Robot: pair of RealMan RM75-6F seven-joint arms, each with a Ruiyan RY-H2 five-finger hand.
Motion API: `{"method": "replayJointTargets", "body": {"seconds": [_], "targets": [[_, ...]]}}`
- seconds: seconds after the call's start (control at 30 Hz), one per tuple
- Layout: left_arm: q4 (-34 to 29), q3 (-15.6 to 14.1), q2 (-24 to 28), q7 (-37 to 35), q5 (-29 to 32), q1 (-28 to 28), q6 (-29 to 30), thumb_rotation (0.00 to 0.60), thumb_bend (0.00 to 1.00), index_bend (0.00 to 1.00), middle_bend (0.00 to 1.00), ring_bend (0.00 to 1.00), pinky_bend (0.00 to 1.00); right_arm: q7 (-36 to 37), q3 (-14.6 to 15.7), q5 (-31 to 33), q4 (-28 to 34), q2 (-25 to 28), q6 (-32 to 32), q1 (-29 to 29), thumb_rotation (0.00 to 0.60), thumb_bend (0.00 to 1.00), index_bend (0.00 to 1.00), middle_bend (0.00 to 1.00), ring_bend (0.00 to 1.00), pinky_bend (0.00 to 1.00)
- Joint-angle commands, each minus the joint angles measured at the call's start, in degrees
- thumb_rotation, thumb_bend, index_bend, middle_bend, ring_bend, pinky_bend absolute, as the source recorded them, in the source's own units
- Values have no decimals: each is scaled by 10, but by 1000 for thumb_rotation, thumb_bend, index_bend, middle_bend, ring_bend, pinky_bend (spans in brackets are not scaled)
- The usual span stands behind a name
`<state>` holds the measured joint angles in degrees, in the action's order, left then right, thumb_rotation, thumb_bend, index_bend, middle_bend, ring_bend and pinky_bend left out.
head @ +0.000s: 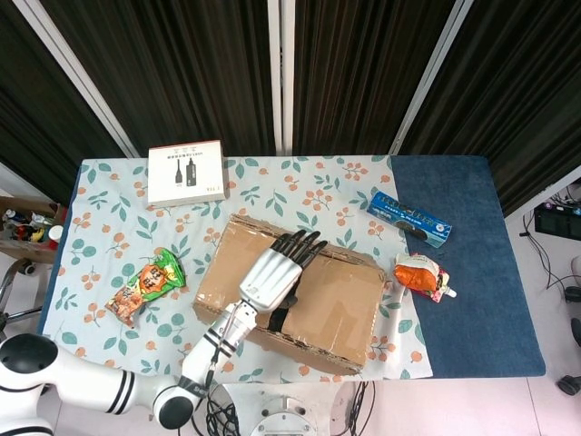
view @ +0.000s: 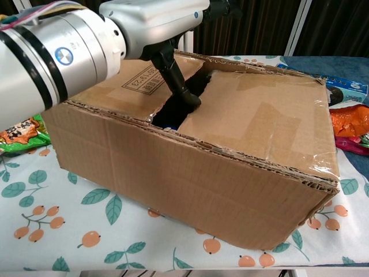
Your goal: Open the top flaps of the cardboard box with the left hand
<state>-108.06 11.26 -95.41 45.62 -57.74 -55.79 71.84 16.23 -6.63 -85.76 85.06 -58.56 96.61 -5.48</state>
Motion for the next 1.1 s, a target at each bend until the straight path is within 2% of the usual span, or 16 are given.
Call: {"method": "replayJointTargets", "body": {"seconds": [0.03, 0.2, 0.43, 0.67, 1.1], "targets": [[14, -7, -8, 13, -6, 1, 3, 600, 93, 7, 14, 59, 165, -2, 1, -1, 1, -1, -2, 1, 600, 239, 0, 0, 0, 0], [28, -20, -11, 47, -10, 3, 8, 600, 94, 0, 0, 50, 165, -6, 1, 1, 2, -2, -5, 3, 600, 239, 0, 0, 0, 0], [31, -30, -9, 94, -29, 5, 19, 600, 144, 0, 0, 49, 165, -8, 0, 2, 3, -1, -6, 3, 600, 240, 0, 0, 0, 0], [3, -42, 1, 170, -43, 5, 37, 600, 168, 0, 0, 49, 165, -10, 2, 0, 6, 0, -8, 4, 600, 240, 0, 0, 0, 0], [-47, -32, 20, 272, -17, 5, 66, 600, 204, 0, 0, 49, 165, -6, 4, -3, 7, 5, -2, 1, 600, 240, 0, 0, 0, 0]]}}
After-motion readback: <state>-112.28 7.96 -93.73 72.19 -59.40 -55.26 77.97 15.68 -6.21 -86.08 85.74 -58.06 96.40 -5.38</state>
